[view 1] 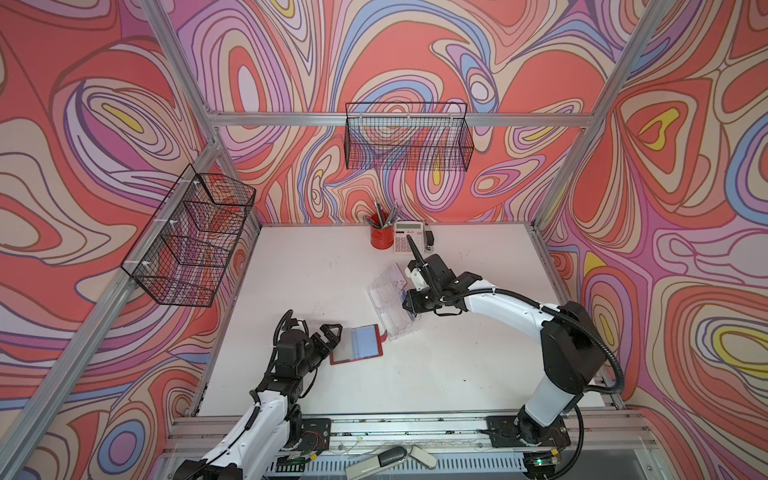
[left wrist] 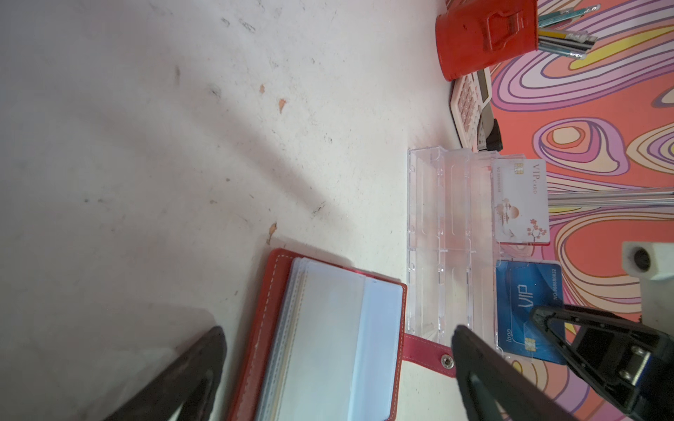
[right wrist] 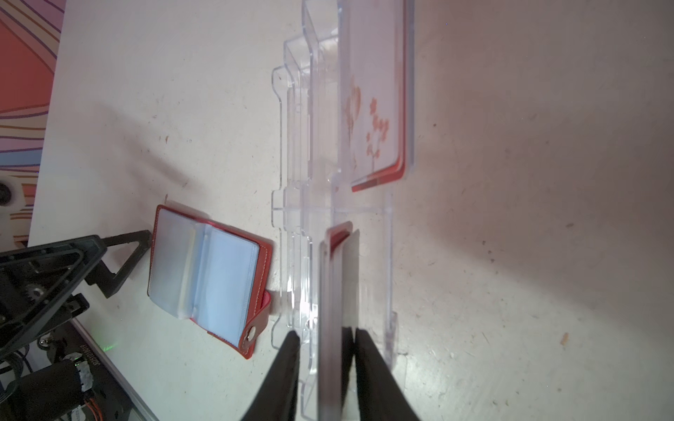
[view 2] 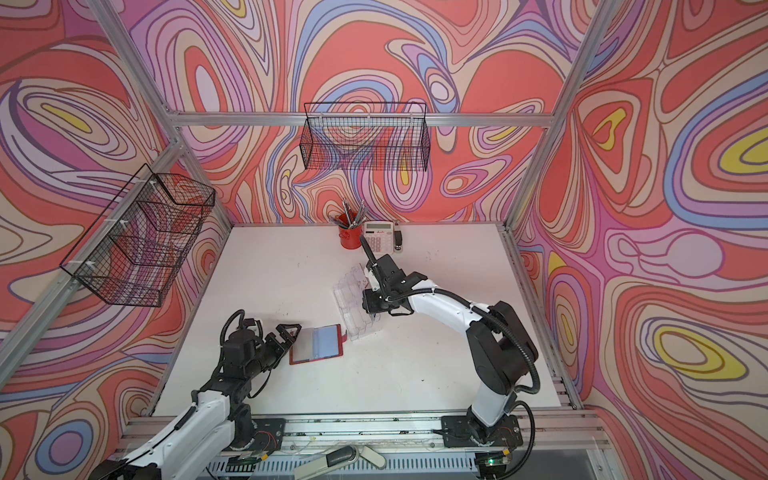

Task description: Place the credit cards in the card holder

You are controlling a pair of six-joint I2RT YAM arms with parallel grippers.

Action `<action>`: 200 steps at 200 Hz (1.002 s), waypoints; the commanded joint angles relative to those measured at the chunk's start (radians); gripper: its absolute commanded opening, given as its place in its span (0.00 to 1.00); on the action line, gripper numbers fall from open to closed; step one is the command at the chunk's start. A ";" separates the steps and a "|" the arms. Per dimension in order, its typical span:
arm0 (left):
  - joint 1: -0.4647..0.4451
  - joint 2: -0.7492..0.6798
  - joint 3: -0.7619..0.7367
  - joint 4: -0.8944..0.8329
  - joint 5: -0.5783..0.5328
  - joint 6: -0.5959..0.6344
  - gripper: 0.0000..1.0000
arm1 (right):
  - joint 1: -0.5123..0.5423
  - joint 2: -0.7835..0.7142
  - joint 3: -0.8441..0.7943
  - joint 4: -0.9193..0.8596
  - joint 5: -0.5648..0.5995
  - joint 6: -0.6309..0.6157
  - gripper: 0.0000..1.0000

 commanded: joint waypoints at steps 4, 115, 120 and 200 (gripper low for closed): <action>0.000 0.006 0.018 0.025 0.003 0.003 0.98 | 0.004 0.023 0.003 0.010 -0.040 0.012 0.28; 0.000 -0.003 0.021 0.017 0.006 0.002 0.98 | 0.000 -0.049 0.024 -0.005 -0.088 0.034 0.28; 0.000 -0.003 0.020 0.017 0.006 0.002 0.98 | 0.001 -0.051 0.024 -0.005 -0.089 0.035 0.28; -0.001 -0.003 0.020 0.018 0.005 0.003 0.98 | -0.001 -0.072 0.031 -0.023 -0.082 0.031 0.22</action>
